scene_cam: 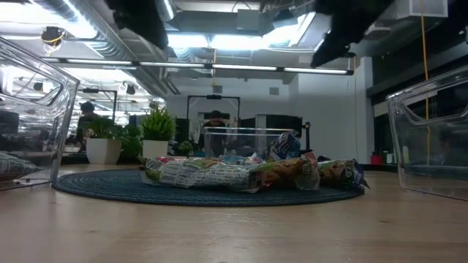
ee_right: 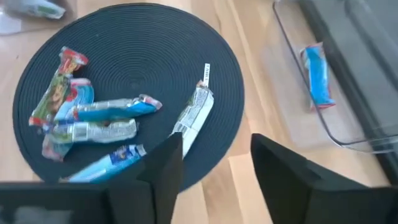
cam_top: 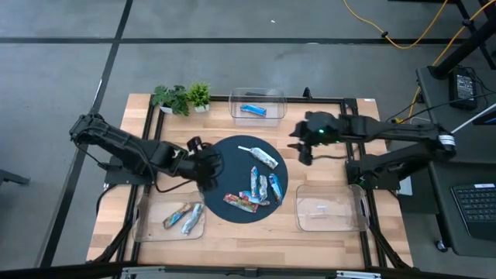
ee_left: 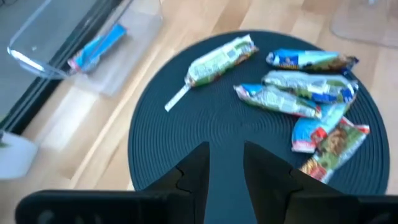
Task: Pick and place Granola Bars by type
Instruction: Put the orange granola bar into the bottom left transparent bin
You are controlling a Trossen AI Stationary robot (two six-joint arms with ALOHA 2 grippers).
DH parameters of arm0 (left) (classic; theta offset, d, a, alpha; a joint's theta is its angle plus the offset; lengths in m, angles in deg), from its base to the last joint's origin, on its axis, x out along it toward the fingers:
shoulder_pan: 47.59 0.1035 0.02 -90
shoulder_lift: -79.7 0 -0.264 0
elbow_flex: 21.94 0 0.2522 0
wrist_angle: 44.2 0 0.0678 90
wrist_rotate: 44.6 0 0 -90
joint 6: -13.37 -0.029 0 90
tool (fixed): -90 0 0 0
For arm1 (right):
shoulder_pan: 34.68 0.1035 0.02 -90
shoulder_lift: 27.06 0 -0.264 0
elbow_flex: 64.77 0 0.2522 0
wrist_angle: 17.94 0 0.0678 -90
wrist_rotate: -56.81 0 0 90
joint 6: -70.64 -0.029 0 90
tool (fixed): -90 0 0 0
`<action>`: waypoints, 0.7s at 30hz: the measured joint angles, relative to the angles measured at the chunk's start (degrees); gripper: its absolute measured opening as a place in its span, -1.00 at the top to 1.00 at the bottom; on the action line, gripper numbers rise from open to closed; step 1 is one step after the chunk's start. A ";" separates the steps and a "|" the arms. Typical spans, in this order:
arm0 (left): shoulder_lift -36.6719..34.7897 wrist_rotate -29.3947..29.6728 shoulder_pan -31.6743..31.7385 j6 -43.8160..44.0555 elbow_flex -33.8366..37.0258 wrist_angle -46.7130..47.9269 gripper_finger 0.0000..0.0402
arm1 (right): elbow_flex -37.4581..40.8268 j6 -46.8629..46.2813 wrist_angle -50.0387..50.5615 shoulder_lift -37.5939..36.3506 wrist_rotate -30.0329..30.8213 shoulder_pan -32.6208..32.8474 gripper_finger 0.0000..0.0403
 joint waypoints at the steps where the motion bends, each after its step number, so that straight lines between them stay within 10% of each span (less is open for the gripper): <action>1: 0.00 0.04 0.37 -0.60 -0.01 -0.65 0.56 | -1.13 -0.98 0.07 1.79 -0.02 -0.11 0.00; 21: -1.82 4.13 0.72 -1.67 -0.07 -2.99 0.56 | -7.37 -14.67 1.60 25.86 -1.97 -0.29 -0.08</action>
